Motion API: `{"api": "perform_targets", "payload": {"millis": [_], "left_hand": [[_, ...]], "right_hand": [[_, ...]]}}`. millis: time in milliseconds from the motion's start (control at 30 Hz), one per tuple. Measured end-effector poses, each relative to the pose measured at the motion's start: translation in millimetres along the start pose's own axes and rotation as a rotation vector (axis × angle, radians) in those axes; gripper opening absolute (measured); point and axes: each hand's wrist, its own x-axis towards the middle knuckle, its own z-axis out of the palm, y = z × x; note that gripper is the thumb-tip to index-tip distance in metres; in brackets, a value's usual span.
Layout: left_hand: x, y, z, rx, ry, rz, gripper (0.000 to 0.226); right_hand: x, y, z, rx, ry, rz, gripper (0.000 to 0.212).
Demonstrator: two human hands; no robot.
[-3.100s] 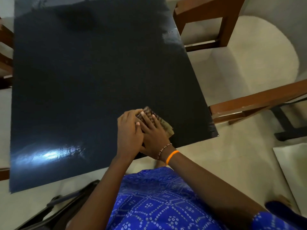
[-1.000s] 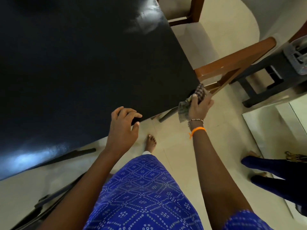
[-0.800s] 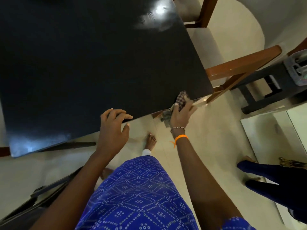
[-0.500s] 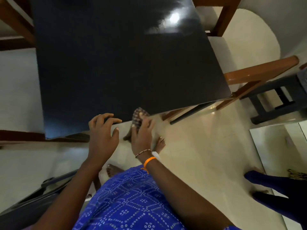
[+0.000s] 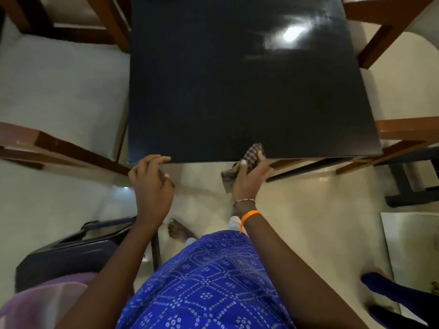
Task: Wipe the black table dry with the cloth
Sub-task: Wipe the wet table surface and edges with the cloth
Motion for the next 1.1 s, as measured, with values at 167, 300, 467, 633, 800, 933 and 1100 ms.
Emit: {"api": "perform_targets", "payload": {"millis": [167, 300, 467, 633, 800, 933, 1100], "left_hand": [[-7.6, -26.2, -10.5, -0.102, 0.127, -0.192, 0.053], [-12.5, -49.6, -26.3, -0.113, 0.198, -0.261, 0.057], [-17.2, -70.3, -39.9, -0.162, 0.214, -0.343, 0.053], [-12.8, -71.2, -45.3, -0.282, 0.165, -0.339, 0.045], [-1.5, -50.2, -39.8, -0.373, 0.028, -0.304, 0.046], [6.9, -40.7, -32.9, -0.409, -0.017, -0.38, 0.047], [10.0, -51.2, -33.7, -0.419, -0.023, -0.416, 0.045]], "right_hand": [[-68.7, -24.9, 68.8, -0.022, -0.252, 0.006, 0.043], [-105.1, -46.9, 106.3, -0.08, -0.407, -0.007, 0.04], [-121.5, -50.0, 108.9, -0.091, -0.763, -0.218, 0.039], [-93.9, -68.3, 84.0, -0.055, -1.042, -0.437, 0.045], [-32.9, -87.3, 40.8, -0.234, -0.698, -0.681, 0.046], [16.8, -70.4, 23.2, -0.705, -0.48, -0.66, 0.052], [54.5, -27.3, 23.5, -1.046, -0.526, -0.676, 0.056]]}}
